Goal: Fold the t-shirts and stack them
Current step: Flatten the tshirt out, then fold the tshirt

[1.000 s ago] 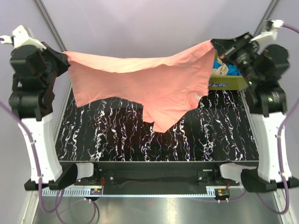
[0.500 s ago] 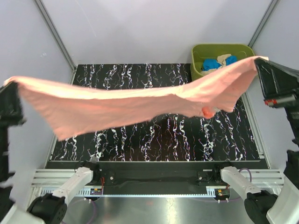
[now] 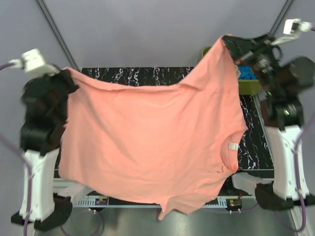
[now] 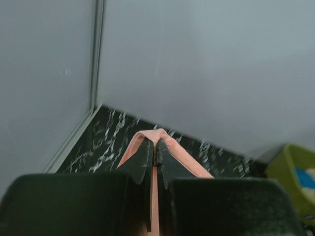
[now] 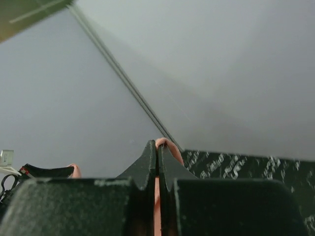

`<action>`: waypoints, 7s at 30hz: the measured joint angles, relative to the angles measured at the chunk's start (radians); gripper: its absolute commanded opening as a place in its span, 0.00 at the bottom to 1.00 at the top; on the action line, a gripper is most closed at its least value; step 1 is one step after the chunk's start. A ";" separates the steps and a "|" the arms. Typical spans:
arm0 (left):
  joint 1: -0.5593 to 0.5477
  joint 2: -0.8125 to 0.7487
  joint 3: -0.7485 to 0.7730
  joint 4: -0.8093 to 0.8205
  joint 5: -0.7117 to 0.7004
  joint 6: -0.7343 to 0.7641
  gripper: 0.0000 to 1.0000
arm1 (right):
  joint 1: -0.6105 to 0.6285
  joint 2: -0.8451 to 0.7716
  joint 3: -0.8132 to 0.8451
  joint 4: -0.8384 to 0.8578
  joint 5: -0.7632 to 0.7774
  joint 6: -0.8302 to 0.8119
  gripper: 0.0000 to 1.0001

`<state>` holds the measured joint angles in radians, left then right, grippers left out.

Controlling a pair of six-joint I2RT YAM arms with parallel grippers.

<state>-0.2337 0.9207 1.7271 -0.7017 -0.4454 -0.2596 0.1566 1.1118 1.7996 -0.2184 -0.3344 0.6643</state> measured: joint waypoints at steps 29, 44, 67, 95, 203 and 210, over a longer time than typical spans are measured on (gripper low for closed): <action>0.408 1.049 -0.292 0.428 0.480 -0.033 0.00 | 0.000 0.977 0.042 0.069 0.012 -0.061 0.00; 0.455 1.049 -0.219 0.261 0.496 -0.048 0.00 | 0.000 0.813 -0.157 -0.125 0.011 0.014 0.00; 0.472 1.062 -0.093 0.115 0.584 -0.025 0.00 | 0.004 0.576 -0.398 -0.234 0.000 0.167 0.00; 0.494 1.110 -0.090 0.035 0.524 0.019 0.00 | 0.038 0.434 -0.608 -0.362 0.056 0.356 0.00; 0.494 1.161 -0.084 -0.019 0.608 -0.298 0.31 | 0.228 1.156 0.145 -0.498 0.703 -0.391 0.00; 0.494 1.245 -0.058 -0.063 0.593 -0.351 0.32 | 0.227 1.210 0.177 -0.512 0.768 -0.437 0.00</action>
<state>0.2604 2.1658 1.6695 -0.7647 0.1478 -0.6109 0.3840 2.3215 1.9770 -0.7303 0.4335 0.2272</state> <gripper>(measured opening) 0.319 0.010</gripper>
